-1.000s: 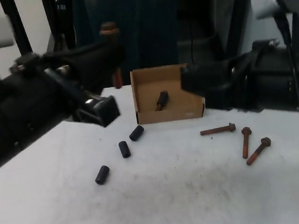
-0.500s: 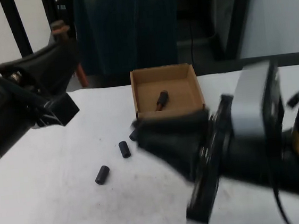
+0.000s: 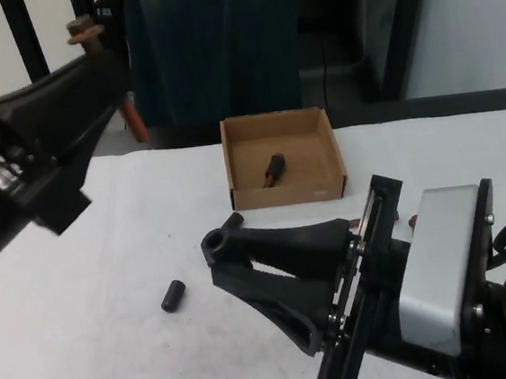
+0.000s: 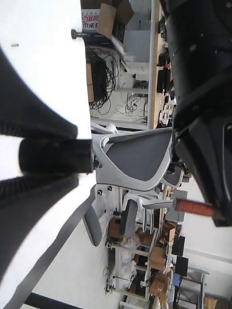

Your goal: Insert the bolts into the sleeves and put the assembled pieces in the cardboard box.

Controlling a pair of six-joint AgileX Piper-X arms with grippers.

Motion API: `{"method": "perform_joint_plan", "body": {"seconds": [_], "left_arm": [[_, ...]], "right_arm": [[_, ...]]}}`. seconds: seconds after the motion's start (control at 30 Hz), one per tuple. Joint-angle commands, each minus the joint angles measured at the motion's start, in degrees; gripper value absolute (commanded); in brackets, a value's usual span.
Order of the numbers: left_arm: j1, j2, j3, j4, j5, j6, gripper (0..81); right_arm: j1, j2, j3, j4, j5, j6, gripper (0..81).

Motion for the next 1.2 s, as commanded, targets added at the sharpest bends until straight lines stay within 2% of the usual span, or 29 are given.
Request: {"method": "perform_joint_plan", "body": {"seconds": [0.0, 0.27, 0.4, 0.6, 0.8, 1.17], "left_arm": [[0.1, -1.3, 0.8, -2.2, 2.6, -0.4, 0.8], [-1.5, -2.7, 4.5, -3.6, 3.0, -4.4, 0.8], [-5.5, -2.7, 5.8, -5.2, 3.0, -3.1, 0.8], [-10.1, -2.7, 5.9, -6.0, 0.6, 4.8, 0.8], [-10.2, -2.7, 7.1, -5.8, -3.3, 7.5, 0.8], [-10.2, -2.7, 7.8, -5.4, -3.6, 7.7, 0.8]], "right_arm": [[0.1, -0.1, 0.1, -1.4, 0.9, 0.0, 0.3], [0.1, -0.1, 0.1, -1.2, 0.9, 3.0, 0.3], [0.1, 1.1, 0.1, -1.2, 0.9, 6.2, 0.3], [0.2, 2.2, 0.1, -2.5, 0.9, 7.3, 0.3], [0.7, 2.2, -0.2, -2.5, 3.8, 7.3, 0.3], [0.7, 2.2, -1.0, -2.9, 4.8, 9.6, 0.3]]}}
